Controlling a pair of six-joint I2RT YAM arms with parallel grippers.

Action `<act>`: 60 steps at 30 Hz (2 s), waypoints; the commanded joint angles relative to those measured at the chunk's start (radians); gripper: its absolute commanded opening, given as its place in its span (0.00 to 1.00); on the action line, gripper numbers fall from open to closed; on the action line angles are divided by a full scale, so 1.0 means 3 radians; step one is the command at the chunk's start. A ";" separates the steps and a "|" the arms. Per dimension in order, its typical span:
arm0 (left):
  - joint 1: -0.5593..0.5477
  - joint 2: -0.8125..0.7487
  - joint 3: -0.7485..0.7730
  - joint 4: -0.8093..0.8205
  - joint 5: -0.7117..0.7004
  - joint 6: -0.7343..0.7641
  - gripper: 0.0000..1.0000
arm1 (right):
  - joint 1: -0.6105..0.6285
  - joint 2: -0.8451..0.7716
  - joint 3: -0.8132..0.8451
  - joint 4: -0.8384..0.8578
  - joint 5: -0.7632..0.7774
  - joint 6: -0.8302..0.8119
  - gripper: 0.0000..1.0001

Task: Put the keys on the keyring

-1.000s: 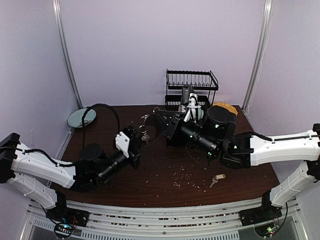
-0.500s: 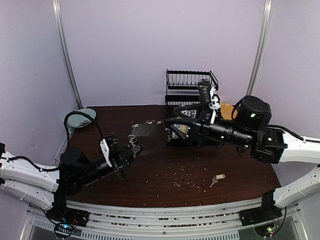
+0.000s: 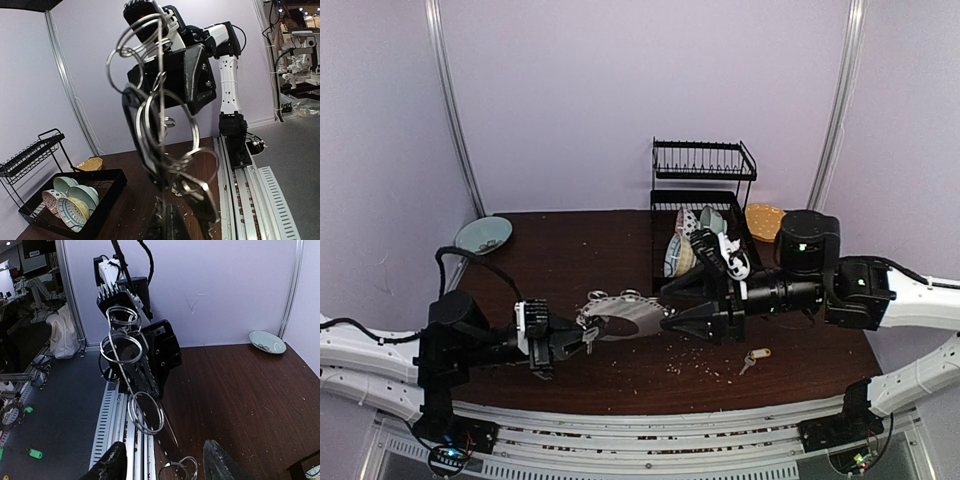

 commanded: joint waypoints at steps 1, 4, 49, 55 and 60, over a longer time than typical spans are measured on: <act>0.0001 0.0075 0.0181 0.0129 0.0183 0.0004 0.00 | -0.0008 0.0089 0.0165 -0.0038 -0.0351 -0.0031 0.49; 0.0001 0.0120 0.0184 0.0149 0.0208 -0.0005 0.00 | -0.0006 0.0085 0.0101 0.0070 -0.0398 0.0005 0.47; 0.0001 0.0118 0.0334 -0.0051 0.0310 -0.0126 0.00 | 0.0141 -0.0160 0.0157 -0.0063 -0.0249 -0.0482 0.21; 0.0001 0.0128 0.0351 -0.0062 0.0325 -0.0124 0.00 | 0.0142 -0.0159 0.0148 -0.0065 -0.0225 -0.0478 0.12; 0.0001 0.0128 0.0356 -0.0072 0.0328 -0.0111 0.00 | 0.0142 -0.0174 0.0141 -0.0065 -0.0221 -0.0497 0.00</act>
